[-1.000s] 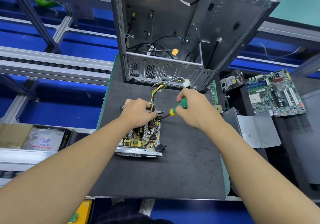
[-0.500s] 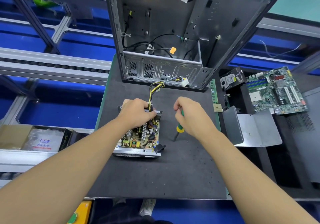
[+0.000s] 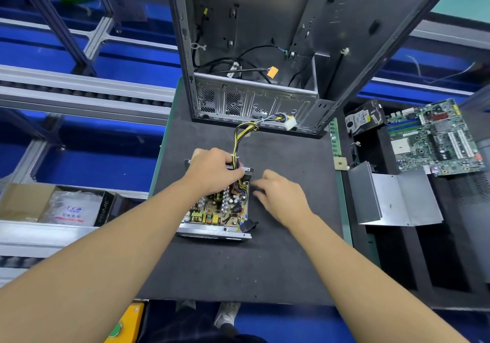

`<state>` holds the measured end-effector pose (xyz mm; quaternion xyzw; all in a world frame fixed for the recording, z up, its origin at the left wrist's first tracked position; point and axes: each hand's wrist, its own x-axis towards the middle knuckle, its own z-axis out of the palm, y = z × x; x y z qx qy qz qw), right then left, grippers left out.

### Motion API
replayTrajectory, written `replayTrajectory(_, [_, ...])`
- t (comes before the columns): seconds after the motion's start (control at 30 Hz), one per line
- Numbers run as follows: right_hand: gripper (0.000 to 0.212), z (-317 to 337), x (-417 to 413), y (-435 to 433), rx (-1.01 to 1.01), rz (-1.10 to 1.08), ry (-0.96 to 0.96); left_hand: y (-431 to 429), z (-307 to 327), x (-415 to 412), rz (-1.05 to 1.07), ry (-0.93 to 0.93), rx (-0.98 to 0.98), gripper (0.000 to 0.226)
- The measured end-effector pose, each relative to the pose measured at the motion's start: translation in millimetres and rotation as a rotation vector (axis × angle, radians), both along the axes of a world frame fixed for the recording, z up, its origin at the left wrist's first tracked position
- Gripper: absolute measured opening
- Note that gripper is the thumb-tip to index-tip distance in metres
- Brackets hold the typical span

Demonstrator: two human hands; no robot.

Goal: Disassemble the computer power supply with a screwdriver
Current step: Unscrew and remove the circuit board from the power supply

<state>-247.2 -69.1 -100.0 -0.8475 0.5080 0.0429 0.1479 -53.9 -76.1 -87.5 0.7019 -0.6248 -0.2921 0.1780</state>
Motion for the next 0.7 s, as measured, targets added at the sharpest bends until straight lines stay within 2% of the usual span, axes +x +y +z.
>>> replayTrajectory(0.17, [0.025, -14, 4, -3, 0.022, -0.121, -0.045, 0, 1, 0, 0.005, -0.021, -0.006, 0.028])
replayTrajectory(0.33, [0.021, -28, 13, 2, 0.037, -0.276, -0.178, 0, 1, 0, 0.004, -0.03, -0.007, 0.027])
replayTrajectory(0.47, [0.017, -36, 20, 6, -0.01, -0.357, -0.246, 0, 0, 0, 0.006, -0.03, -0.013, 0.025])
replayTrajectory(0.7, [0.02, -40, 24, 5, -0.059, -0.423, -0.254, 0, -1, 0, -0.001, -0.007, -0.024, 0.019])
